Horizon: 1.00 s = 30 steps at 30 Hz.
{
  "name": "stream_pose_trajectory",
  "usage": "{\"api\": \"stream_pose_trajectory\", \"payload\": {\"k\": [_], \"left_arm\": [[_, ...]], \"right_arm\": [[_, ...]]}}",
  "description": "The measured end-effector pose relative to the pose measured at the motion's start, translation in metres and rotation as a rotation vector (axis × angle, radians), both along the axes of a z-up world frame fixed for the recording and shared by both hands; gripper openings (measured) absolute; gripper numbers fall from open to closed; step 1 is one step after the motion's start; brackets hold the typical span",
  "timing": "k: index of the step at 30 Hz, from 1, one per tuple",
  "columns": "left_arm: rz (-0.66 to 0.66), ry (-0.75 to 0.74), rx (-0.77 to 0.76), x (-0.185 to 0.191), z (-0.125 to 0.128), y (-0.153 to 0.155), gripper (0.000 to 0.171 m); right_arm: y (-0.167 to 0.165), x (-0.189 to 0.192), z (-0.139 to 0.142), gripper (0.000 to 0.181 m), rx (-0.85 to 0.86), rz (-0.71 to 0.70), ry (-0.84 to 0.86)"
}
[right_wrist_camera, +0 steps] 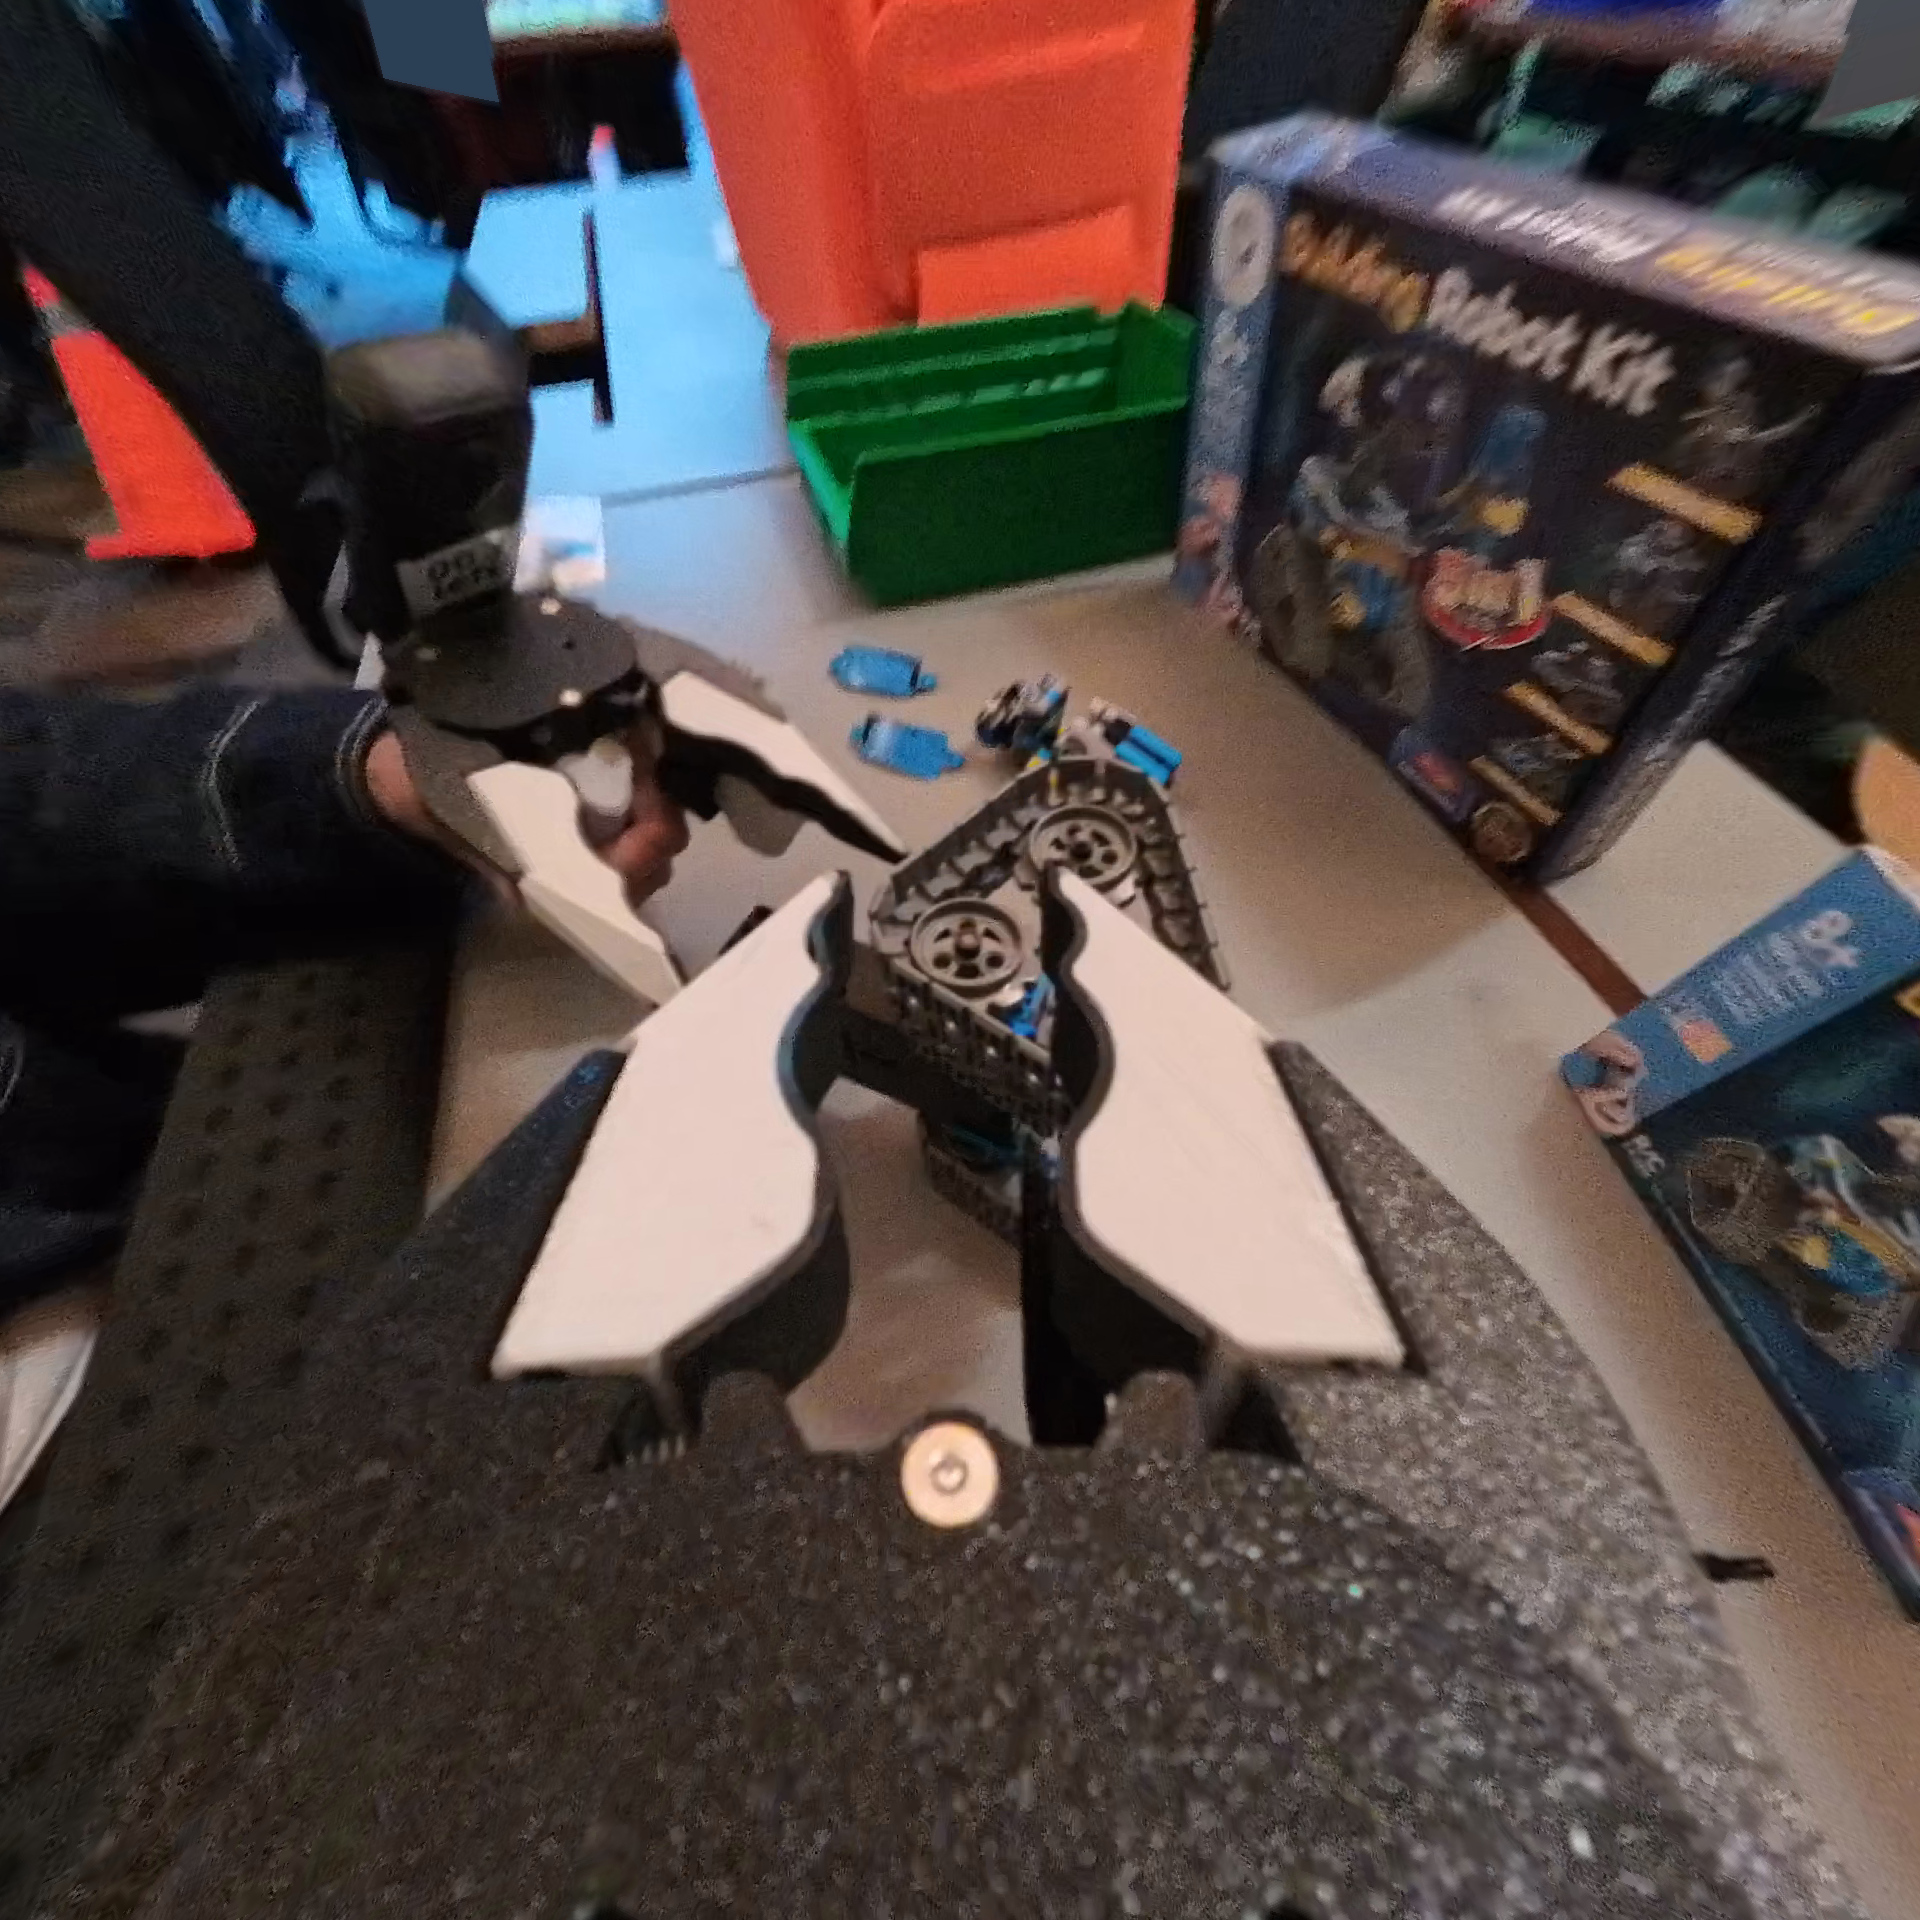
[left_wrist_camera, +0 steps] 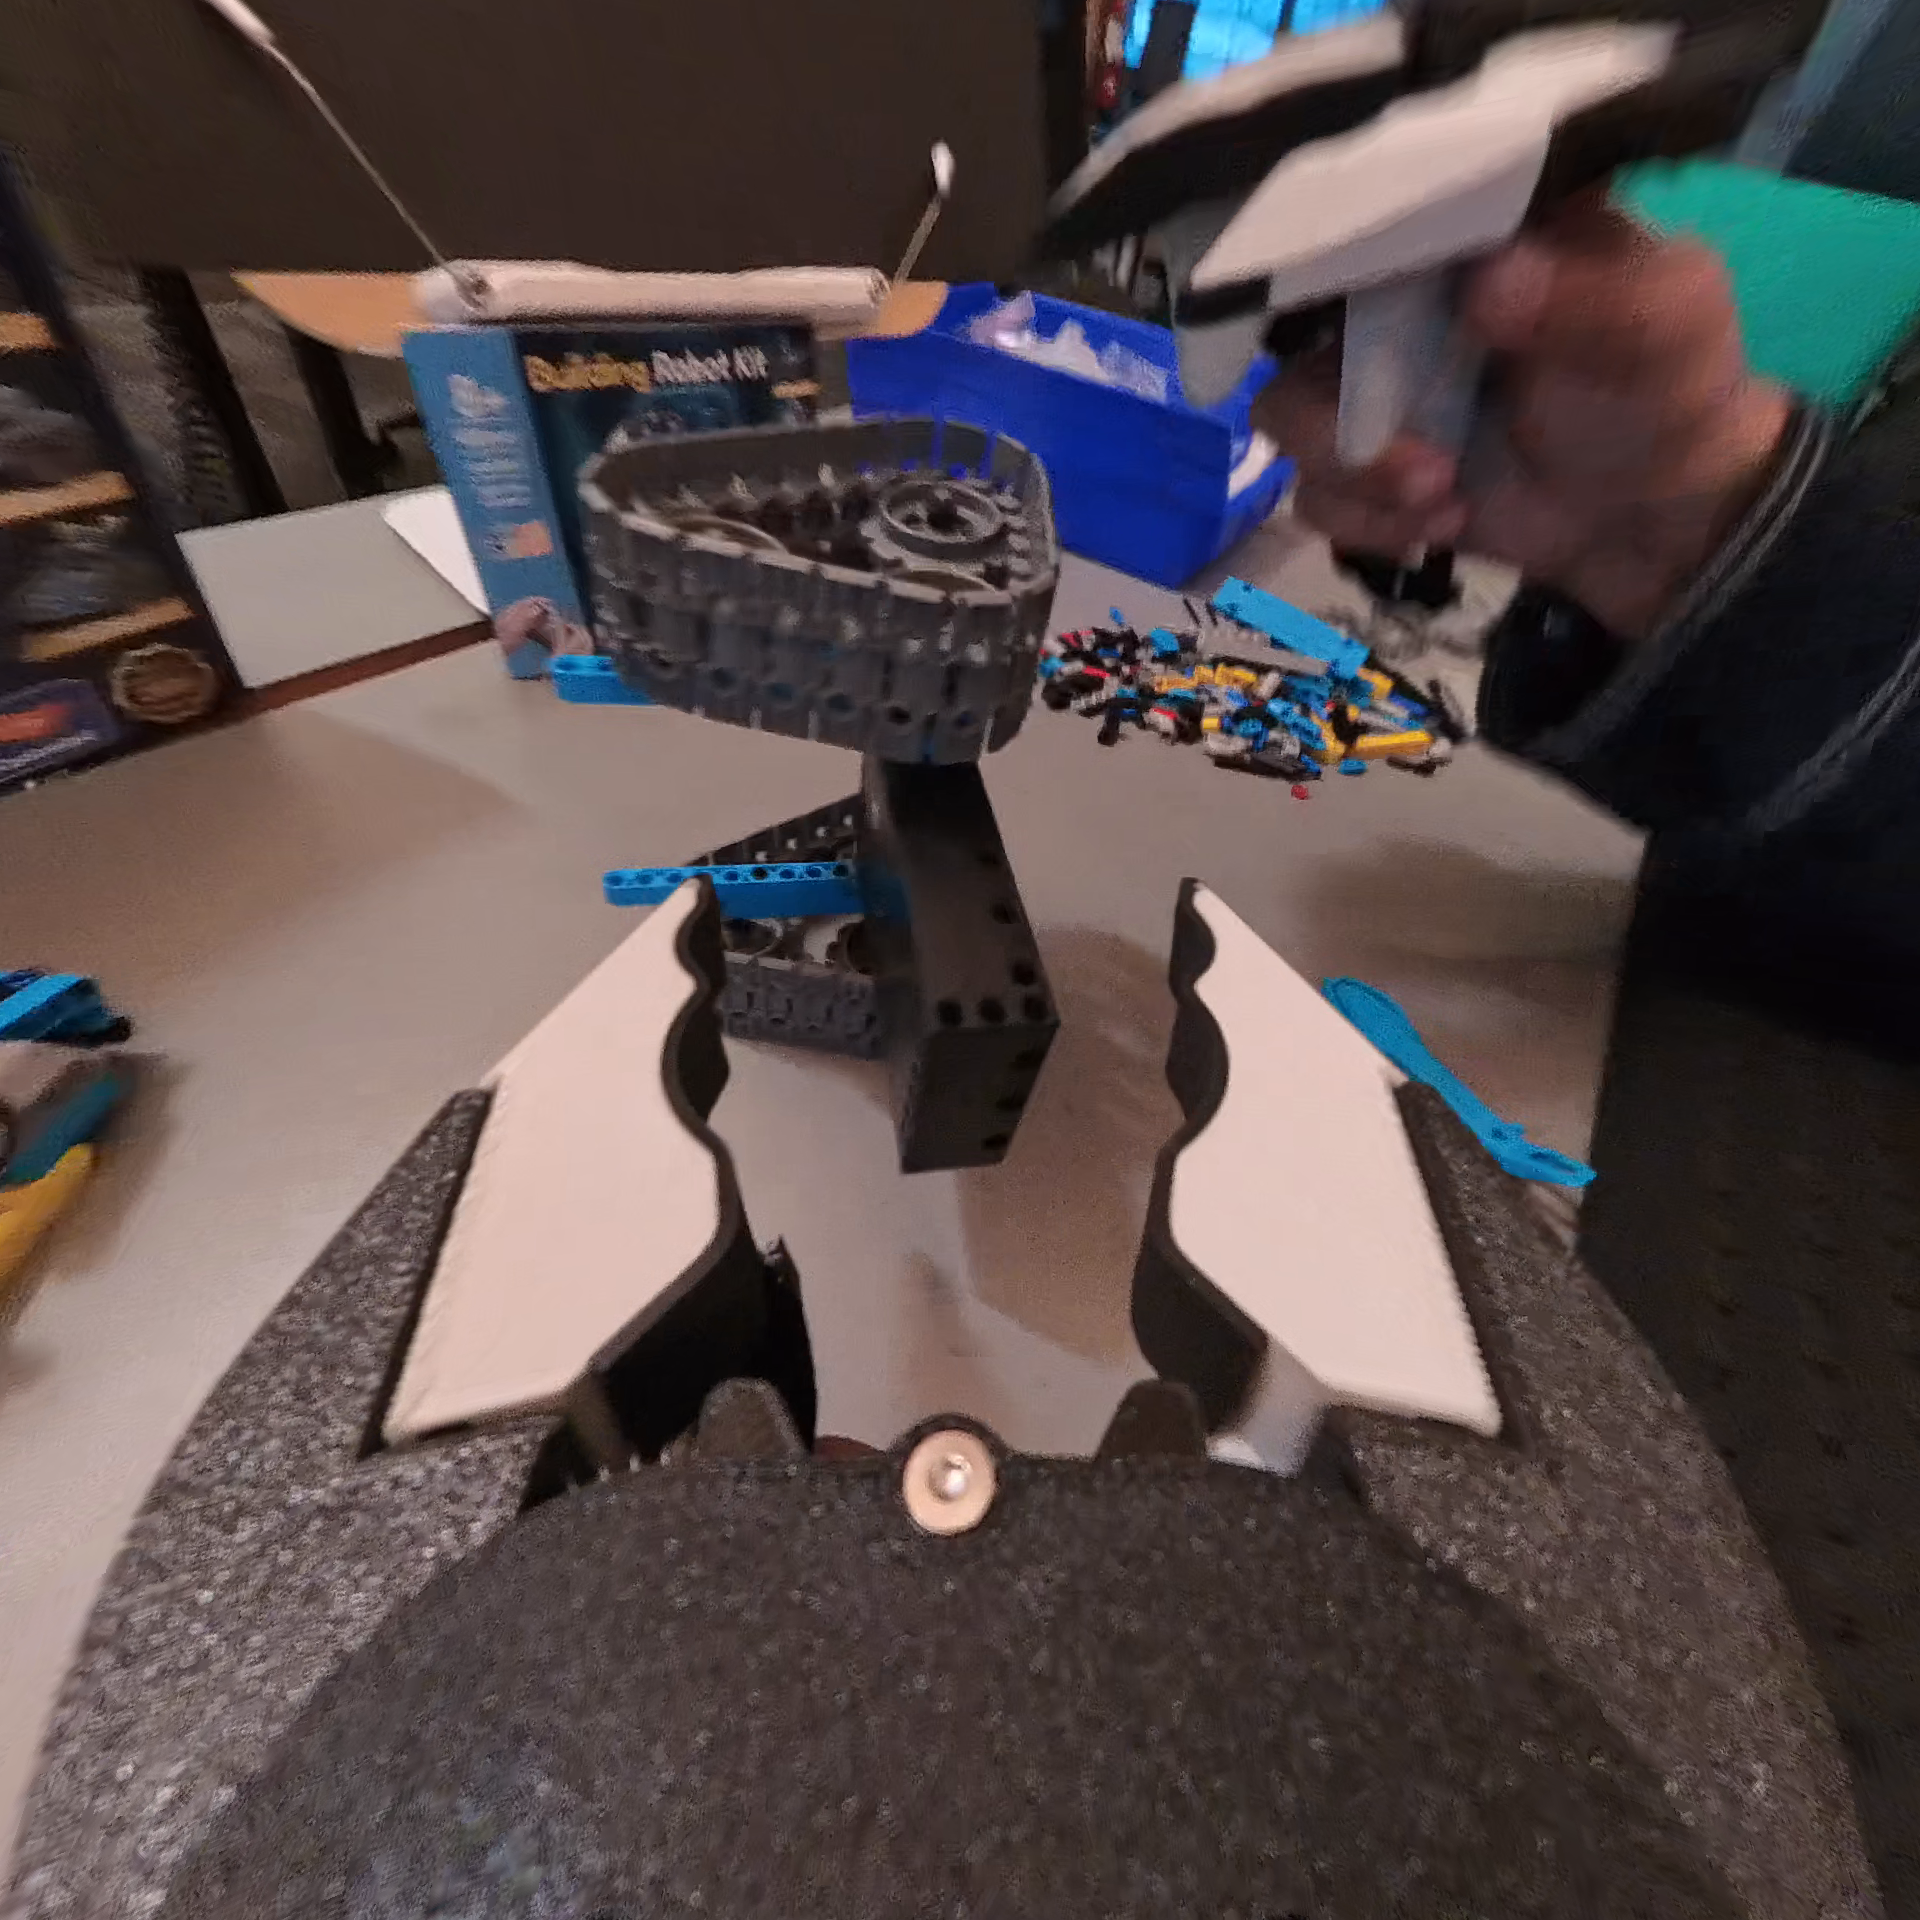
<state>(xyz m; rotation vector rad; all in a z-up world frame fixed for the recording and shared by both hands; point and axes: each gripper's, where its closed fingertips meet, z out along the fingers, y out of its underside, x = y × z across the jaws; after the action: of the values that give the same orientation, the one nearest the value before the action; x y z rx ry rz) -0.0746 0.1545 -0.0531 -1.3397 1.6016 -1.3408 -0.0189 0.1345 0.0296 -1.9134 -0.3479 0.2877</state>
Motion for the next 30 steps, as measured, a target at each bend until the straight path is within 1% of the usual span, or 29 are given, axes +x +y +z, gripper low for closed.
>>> {"api": "stream_pose_trajectory", "payload": {"k": [1,2,3,4,5,6,7,8,11,13,17,23,25,27,28,29,30], "left_arm": [[0.007,0.027,0.059,0.006,-0.007,-0.002,0.086],[0.029,0.049,0.128,0.011,-0.014,-0.002,0.086],[0.051,0.073,0.184,0.015,-0.02,0.0,0.084],[0.063,0.085,0.218,0.018,-0.024,0.001,0.076],[0.055,0.082,0.236,0.02,-0.026,-0.002,0.058],[0.05,0.075,0.25,0.021,-0.026,-0.003,0.035],[0.063,0.071,0.27,0.022,-0.027,-0.002,0.028],[0.066,0.068,0.285,0.022,-0.027,0.0,0.027],[0.053,0.069,0.261,0.021,-0.027,0.0,0.027],[0.048,0.068,0.256,0.021,-0.027,0.001,0.027],[0.04,0.068,0.255,0.02,-0.027,0.001,0.027],[0.009,0.086,0.287,0.025,-0.028,0.001,0.028],[-0.027,0.13,0.306,0.031,-0.035,0.0,0.031],[-0.018,0.142,0.321,0.035,-0.037,0.006,0.028],[-0.001,0.149,0.305,0.035,-0.036,0.01,0.027],[0.014,0.153,0.294,0.034,-0.035,0.015,0.026],[0.026,0.169,0.307,0.032,-0.036,0.019,0.026]], "right_arm": [[0.003,-0.002,-0.005,0.032,-0.091,0.053,-0.063],[0.007,0.0,-0.011,0.03,-0.159,0.076,-0.159],[0.011,0.0,-0.016,0.029,-0.205,0.108,-0.245],[0.014,-0.003,-0.021,0.026,-0.246,0.158,-0.3],[0.018,-0.005,-0.024,0.023,-0.283,0.195,-0.341],[0.023,-0.004,-0.026,0.019,-0.319,0.219,-0.374],[0.025,-0.005,-0.03,0.013,-0.37,0.258,-0.391],[0.025,-0.006,-0.035,0.013,-0.427,0.298,-0.399],[0.027,-0.001,-0.048,0.012,-0.55,0.346,-0.447],[0.023,-0.007,-0.054,0.012,-0.603,0.395,-0.426],[0.025,-0.008,-0.059,0.006,-0.647,0.397,-0.407],[0.026,-0.01,-0.059,0.005,-0.668,0.394,-0.399],[0.028,-0.013,-0.059,0.004,-0.668,0.404,-0.391],[0.033,-0.011,-0.058,0.003,-0.644,0.389,-0.386],[0.036,-0.013,-0.056,0.002,-0.606,0.394,-0.362],[0.04,-0.014,-0.054,0.001,-0.567,0.386,-0.301],[0.046,-0.019,-0.043,0.002,-0.489,0.389,-0.204]]}}
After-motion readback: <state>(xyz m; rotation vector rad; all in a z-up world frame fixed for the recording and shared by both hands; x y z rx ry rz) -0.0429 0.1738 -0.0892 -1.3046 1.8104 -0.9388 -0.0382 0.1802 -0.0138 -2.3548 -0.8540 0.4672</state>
